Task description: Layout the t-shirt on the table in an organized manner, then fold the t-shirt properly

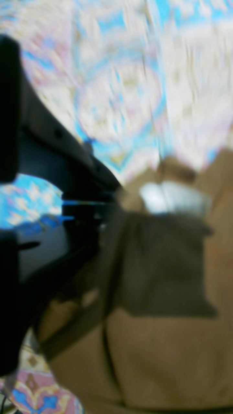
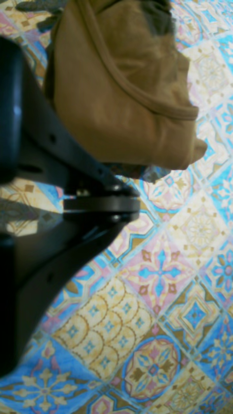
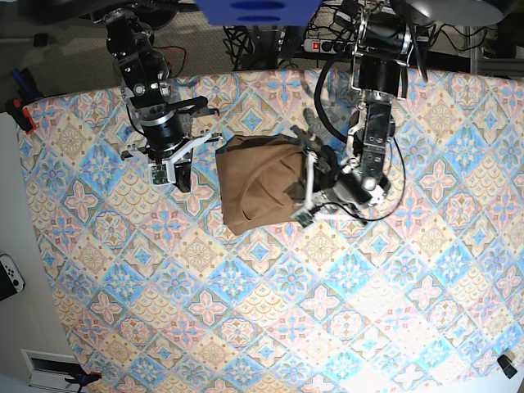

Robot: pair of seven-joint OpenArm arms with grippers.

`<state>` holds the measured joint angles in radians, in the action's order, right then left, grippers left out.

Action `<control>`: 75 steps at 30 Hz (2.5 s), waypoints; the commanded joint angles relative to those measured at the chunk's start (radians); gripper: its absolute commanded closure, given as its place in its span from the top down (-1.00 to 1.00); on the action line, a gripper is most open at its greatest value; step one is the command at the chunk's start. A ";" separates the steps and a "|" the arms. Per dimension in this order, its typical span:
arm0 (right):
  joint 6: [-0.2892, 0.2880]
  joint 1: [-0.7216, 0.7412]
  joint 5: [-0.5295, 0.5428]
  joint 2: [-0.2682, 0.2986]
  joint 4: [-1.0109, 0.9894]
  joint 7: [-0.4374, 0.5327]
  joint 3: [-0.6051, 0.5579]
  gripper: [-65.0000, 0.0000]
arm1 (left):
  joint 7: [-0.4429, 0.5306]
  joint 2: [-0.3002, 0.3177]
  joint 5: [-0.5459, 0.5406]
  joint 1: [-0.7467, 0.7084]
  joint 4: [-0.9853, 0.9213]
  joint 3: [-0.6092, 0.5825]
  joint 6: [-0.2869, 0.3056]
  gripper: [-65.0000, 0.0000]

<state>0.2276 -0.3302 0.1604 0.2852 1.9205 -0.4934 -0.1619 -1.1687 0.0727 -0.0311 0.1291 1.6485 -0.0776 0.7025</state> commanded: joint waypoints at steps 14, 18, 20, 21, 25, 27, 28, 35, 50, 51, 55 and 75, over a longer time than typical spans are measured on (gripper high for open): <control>-0.003 0.007 -0.003 0.007 0.017 0.028 0.003 -1.00 | -0.228 0.045 -0.112 -0.199 0.328 0.095 -0.004 -1.00; -0.003 0.007 -0.003 0.007 0.017 0.028 0.006 -1.00 | -0.228 0.045 -0.112 -0.265 0.324 0.054 -0.004 -1.00; -0.003 0.009 -0.003 0.007 0.015 0.028 0.006 -1.00 | -0.228 0.045 -0.111 -0.288 0.322 0.015 -0.004 -1.00; -0.003 0.009 -0.003 0.007 0.015 0.028 0.008 -1.00 | -0.228 0.043 -0.109 -0.293 0.321 0.011 -0.004 -1.00; -0.003 0.009 -0.003 0.007 0.015 0.028 0.005 -1.00 | -0.187 0.029 -0.105 -0.259 0.276 0.006 -0.004 -1.00; -0.003 0.009 -0.003 0.007 0.017 0.028 0.003 -1.00 | -0.152 0.017 -0.092 -0.217 0.201 0.005 -0.004 -1.00; -0.003 0.009 -0.003 0.007 0.017 0.028 0.003 -1.00 | -0.150 0.017 -0.088 -0.187 0.154 0.002 -0.004 -1.00; -0.003 0.009 -0.003 0.007 0.017 0.028 0.008 -1.00 | -0.063 0.017 -0.086 -0.015 -0.054 0.003 -0.004 -1.00; -0.003 -0.099 -0.003 0.007 0.018 0.028 0.009 -1.00 | 0.370 -0.118 -0.085 0.249 -0.483 0.000 -0.004 -1.00; -0.003 -0.102 -0.003 0.007 0.018 0.028 0.009 -1.00 | 0.404 -0.119 -0.086 0.249 -0.483 0.000 -0.004 -1.00; -0.003 -0.102 -0.003 0.007 0.018 0.028 0.009 -1.00 | 0.457 -0.135 -0.089 0.249 -0.456 0.005 -0.004 -1.00; -0.003 -0.398 -0.005 0.004 0.024 0.419 0.308 -1.00 | 0.470 -0.009 -0.005 -0.466 0.401 0.355 -0.004 -1.00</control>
<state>0.2260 -0.7292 0.1585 0.2817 1.9224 -0.0963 0.1421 -0.7273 0.0639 -0.0212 -0.3538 2.0251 0.2779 0.7006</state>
